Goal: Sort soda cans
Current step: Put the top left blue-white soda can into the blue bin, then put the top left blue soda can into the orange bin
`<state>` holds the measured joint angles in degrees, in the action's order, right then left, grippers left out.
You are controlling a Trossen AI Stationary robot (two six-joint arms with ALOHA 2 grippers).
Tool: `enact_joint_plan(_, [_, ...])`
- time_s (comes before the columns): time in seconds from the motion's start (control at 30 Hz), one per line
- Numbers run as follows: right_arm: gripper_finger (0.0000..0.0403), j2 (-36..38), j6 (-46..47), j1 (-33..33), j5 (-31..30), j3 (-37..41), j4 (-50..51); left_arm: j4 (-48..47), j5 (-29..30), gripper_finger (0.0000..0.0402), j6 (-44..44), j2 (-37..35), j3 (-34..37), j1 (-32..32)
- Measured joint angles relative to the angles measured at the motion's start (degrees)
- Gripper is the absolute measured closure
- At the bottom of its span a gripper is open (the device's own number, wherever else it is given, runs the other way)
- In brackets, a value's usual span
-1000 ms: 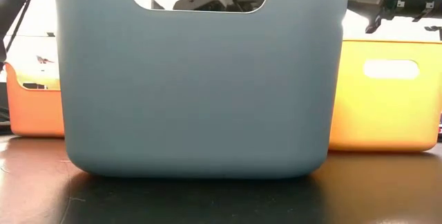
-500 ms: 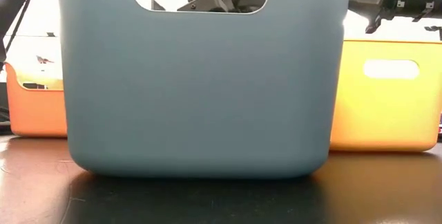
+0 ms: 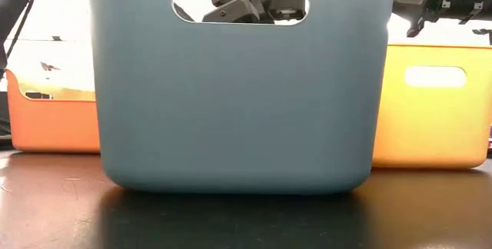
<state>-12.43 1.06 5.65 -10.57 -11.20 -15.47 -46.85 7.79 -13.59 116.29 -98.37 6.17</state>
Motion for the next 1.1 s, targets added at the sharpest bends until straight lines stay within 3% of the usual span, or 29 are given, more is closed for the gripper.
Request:
enact_joint_plan(0.33, [0.0341, 0.0, 0.0, 0.0, 0.0, 0.0, 0.0, 0.1, 0.4, 0.0025, 1.2, 0.1, 0.0, 0.0])
enact_joint_plan(0.67, [0.0341, 0.0, 0.0, 0.0, 0.0, 0.0, 0.0, -2.2, 3.7, 0.0022, 0.8, 0.0, -3.0, 0.0])
enact_joint_plan(1.1, [0.0341, 0.0, 0.0, 0.0, 0.0, 0.0, 0.2, -10.7, 3.8, 0.0022, 2.1, 0.0, -10.6, 0.2])
